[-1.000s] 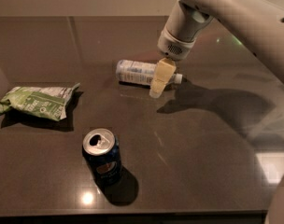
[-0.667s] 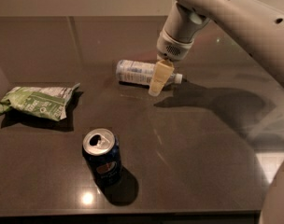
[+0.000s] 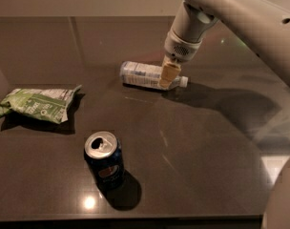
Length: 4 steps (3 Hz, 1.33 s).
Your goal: Move blue plastic bottle near pepsi can
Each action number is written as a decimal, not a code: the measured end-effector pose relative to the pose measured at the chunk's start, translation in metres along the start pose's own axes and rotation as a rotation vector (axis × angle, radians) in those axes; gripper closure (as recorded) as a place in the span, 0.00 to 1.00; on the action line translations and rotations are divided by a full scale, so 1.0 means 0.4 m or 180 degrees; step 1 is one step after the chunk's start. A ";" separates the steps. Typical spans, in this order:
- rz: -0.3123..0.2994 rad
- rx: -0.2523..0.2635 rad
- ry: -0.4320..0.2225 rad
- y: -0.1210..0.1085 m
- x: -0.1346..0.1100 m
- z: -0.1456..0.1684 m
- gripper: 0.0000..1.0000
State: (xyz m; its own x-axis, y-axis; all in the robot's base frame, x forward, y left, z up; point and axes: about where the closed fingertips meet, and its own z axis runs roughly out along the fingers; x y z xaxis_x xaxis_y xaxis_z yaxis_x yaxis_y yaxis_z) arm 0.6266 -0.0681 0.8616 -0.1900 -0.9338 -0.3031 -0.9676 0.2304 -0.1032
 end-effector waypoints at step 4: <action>-0.0092 -0.0418 -0.0183 0.411 0.072 -0.165 1.00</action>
Offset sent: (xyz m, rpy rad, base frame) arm -0.1338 -0.0412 0.0464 0.0305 0.0441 0.0432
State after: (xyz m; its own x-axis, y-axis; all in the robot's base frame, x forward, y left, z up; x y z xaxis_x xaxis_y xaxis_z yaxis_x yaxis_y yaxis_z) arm 0.4510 -0.0753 0.8985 -0.1555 -0.9215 -0.3560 -0.9867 0.1622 0.0111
